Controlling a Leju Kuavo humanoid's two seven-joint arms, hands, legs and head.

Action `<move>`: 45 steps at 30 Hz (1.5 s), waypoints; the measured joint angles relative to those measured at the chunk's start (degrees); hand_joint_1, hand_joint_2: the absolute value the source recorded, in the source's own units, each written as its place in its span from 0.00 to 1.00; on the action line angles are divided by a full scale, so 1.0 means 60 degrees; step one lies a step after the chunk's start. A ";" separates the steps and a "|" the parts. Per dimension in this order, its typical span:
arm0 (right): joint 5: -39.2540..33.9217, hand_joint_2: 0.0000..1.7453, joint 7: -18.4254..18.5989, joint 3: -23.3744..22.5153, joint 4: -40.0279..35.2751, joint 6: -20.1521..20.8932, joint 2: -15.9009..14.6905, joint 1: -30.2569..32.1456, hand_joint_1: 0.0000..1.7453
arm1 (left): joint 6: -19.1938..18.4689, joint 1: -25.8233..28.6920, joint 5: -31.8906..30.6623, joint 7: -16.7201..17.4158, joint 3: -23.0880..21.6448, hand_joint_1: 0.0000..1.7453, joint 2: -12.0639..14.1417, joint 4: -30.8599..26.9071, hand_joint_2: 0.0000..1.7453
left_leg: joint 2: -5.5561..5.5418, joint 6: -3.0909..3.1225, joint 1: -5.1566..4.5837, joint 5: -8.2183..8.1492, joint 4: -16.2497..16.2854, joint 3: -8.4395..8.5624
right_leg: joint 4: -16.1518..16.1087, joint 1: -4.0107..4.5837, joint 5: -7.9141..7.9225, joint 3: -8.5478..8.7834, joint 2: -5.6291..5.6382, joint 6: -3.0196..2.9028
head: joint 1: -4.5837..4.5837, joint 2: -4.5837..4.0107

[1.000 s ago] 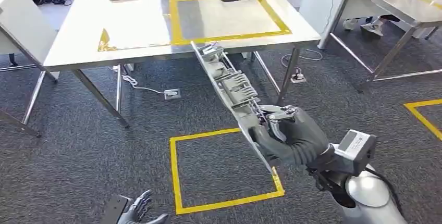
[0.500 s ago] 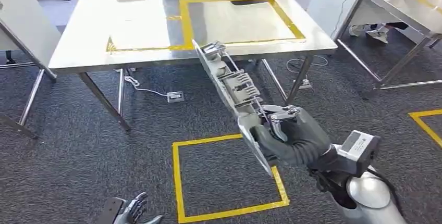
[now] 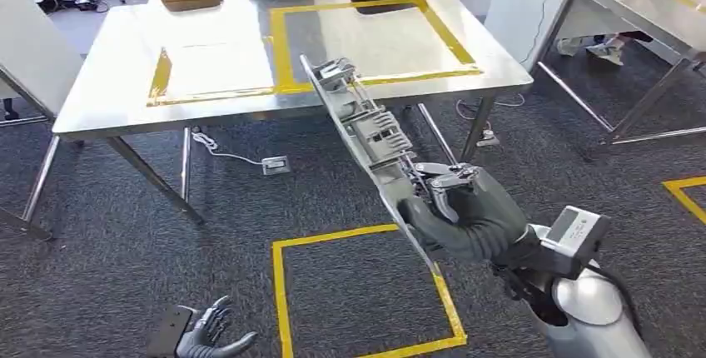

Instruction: Take the parts from the cabinet and place them on the table.

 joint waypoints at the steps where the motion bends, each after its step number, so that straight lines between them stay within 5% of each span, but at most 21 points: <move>1: 0.0014 1.00 -0.0014 0.0004 0.0032 0.0004 0.0000 -0.0033 1.00 | 0.0004 0.0000 0.0000 0.0000 0.0022 0.00 0.0011 0.0000 1.00 | 0.0002 0.0033 0.0000 0.0710 -0.0882 0.0243 | 0.0000 -0.0009 -0.0118 0.0173 -0.0001 0.0030 | 0.0000 0.0000; 2: 0.0015 1.00 -0.0044 0.0007 0.0044 -0.0029 0.0000 -0.0065 1.00 | 0.0004 0.0020 -0.0004 0.0000 0.0047 0.00 0.0026 0.0004 1.00 | 0.0007 0.0055 0.0009 0.1465 -0.1628 0.0395 | -0.0008 -0.0008 -0.0214 0.0248 0.0003 0.0084 | -0.0004 0.0000; 8: 0.0058 1.00 -0.0117 0.0011 0.0040 -0.0149 0.0007 -0.0068 1.00 | 0.0004 0.0014 -0.0095 0.0015 0.0106 0.00 0.0033 -0.0029 1.00 | -0.0050 0.0445 -0.0028 0.1334 -0.1845 0.0432 | 0.0034 -0.0018 -0.0487 0.0276 -0.0011 0.0434 | -0.0018 0.0004; 9: 0.0029 1.00 -0.0131 0.0011 0.0040 -0.0142 0.0007 -0.0072 1.00 | 0.0026 -0.0001 -0.0098 0.0014 0.0171 0.00 0.0054 -0.0036 1.00 | -0.0039 0.0529 -0.0021 0.1279 -0.1855 0.0485 | 0.0481 -0.0003 -0.0693 0.0050 -0.0014 0.0454 | -0.0004 0.0003; 12: 0.0011 1.00 -0.0179 0.0015 0.0040 -0.0142 0.0022 -0.0060 1.00 | 0.0033 0.0017 -0.0135 0.0018 0.0226 0.00 0.0055 -0.0036 1.00 | -0.0038 0.0588 -0.0058 0.1148 -0.1853 0.0569 | 0.2777 0.0006 -0.1496 -0.1410 -0.0014 0.0478 | 0.0007 0.0004; 13: 0.0011 1.00 -0.0189 0.0015 0.0040 -0.0142 0.0029 -0.0058 1.00 | 0.0036 0.0029 -0.0153 0.0018 0.0229 0.00 0.0058 -0.0033 1.00 | -0.0042 0.0599 -0.0078 0.1108 -0.1852 0.0616 | 0.3099 0.0008 -0.1421 -0.1716 -0.0014 0.0468 | 0.0004 0.0000; 14: 0.0011 1.00 -0.0197 0.0015 0.0044 -0.0142 0.0029 -0.0054 1.00 | 0.0036 0.0036 -0.0157 0.0018 0.0233 0.00 0.0062 -0.0033 1.00 | -0.0056 0.0602 -0.0090 0.1055 -0.1852 0.0690 | 0.2946 0.0012 -0.1065 -0.1778 -0.0013 0.0437 | 0.0007 0.0004; 17: 0.0004 1.00 -0.0200 0.0011 0.0044 -0.0142 0.0033 -0.0039 1.00 | 0.0062 0.0035 -0.0186 0.0018 0.0255 0.00 0.0066 -0.0054 1.00 | -0.0110 0.0562 -0.0121 0.0872 -0.1852 0.0998 | 0.0575 0.0082 0.0632 -0.0956 -0.0015 0.0239 | 0.0007 0.0004; 19: -0.0022 1.00 -0.0255 0.0007 0.0033 -0.0146 0.0062 -0.0043 1.00 | 0.0098 0.0017 -0.0259 0.0036 0.0291 0.00 0.0084 -0.0055 1.00 | -0.0131 0.0458 -0.0170 0.0802 -0.1806 0.0977 | 0.0096 0.0123 0.0546 -0.0783 -0.0012 0.0181 | 0.0022 0.0004; 21: -0.0036 1.00 -0.0255 -0.0004 0.0018 -0.0153 0.0109 0.0032 1.00 | 0.0098 0.0042 -0.0273 0.0047 0.0299 0.00 0.0135 -0.0058 1.00 | -0.0113 0.0495 -0.0175 0.0772 -0.1812 0.0989 | 0.0072 0.0136 0.0566 -0.0777 0.0025 0.0259 | 0.0015 0.0000; 32: 0.0025 1.00 0.0004 -0.0215 -0.0237 -0.0149 0.0175 0.0301 1.00 | 0.0007 0.0067 -0.0532 0.0142 0.0299 0.00 0.0087 -0.0120 1.00 | -0.0107 0.0358 -0.0145 0.0792 -0.1945 0.1062 | 0.0082 0.0147 0.0509 -0.0770 0.0026 0.0153 | 0.0015 0.0000; 36: 0.0117 1.00 0.0036 -0.0226 -0.0244 -0.0149 0.0186 0.0327 1.00 | -0.0069 0.0059 -0.0590 0.0157 0.0302 0.00 0.0055 -0.0149 1.00 | -0.0101 0.0485 -0.0205 0.0787 -0.2045 0.1108 | -0.0028 0.0112 0.0543 -0.0714 0.0026 0.0239 | 0.0011 0.0004; 37: 0.0124 1.00 0.0036 -0.0230 -0.0270 -0.0149 0.0186 0.0352 1.00 | -0.0077 0.0069 -0.0597 0.0153 0.0302 0.00 0.0014 -0.0171 1.00 | -0.0073 0.0489 -0.0062 0.0896 -0.2228 0.1243 | 0.0029 0.0121 0.0528 -0.0694 0.0020 0.0259 | 0.0015 0.0004; 38: 0.0120 1.00 0.0029 -0.0240 -0.0295 -0.0153 0.0186 0.0365 1.00 | -0.0080 0.0064 -0.0612 0.0142 0.0302 0.00 -0.0022 -0.0178 1.00 | -0.0064 0.0530 -0.0062 0.0896 -0.2319 0.1330 | 0.0224 0.0142 0.0401 -0.0764 0.0007 0.0301 | 0.0014 0.0004; 40: 0.0124 1.00 0.0022 -0.0244 -0.0295 -0.0153 0.0186 0.0388 1.00 | -0.0084 0.0049 -0.0627 0.0142 0.0313 0.00 -0.0022 -0.0178 1.00 | -0.0027 0.0561 -0.0032 0.0884 -0.2316 0.1374 | 0.1616 0.0075 -0.0318 -0.1491 0.0008 0.0396 | 0.0022 0.0000; 42: 0.0124 1.00 0.0026 -0.0255 -0.0292 -0.0153 0.0186 0.0431 1.00 | -0.0087 0.0074 -0.0641 0.0142 0.0313 0.00 -0.0051 -0.0178 1.00 | -0.0013 0.0518 -0.0007 0.0832 -0.2304 0.1398 | 0.2854 -0.0010 -0.0677 -0.2211 0.0005 0.0497 | 0.0018 0.0004; 43: 0.0124 1.00 0.0040 -0.0255 -0.0292 -0.0153 0.0186 0.0441 1.00 | -0.0087 0.0085 -0.0645 0.0142 0.0313 0.00 -0.0062 -0.0175 1.00 | -0.0015 0.0472 0.0022 0.0793 -0.2288 0.1428 | 0.2873 -0.0058 -0.0500 -0.2288 -0.0001 0.0550 | 0.0022 0.0000; 45: 0.0160 1.00 0.0084 -0.0255 -0.0292 -0.0153 0.0186 0.0444 1.00 | -0.0087 0.0091 -0.0667 0.0142 0.0313 0.00 -0.0102 -0.0175 1.00 | -0.0037 0.0332 0.0134 0.0658 -0.2207 0.1528 | 0.1627 -0.0161 0.0371 -0.1708 -0.0014 0.0671 | 0.0018 0.0000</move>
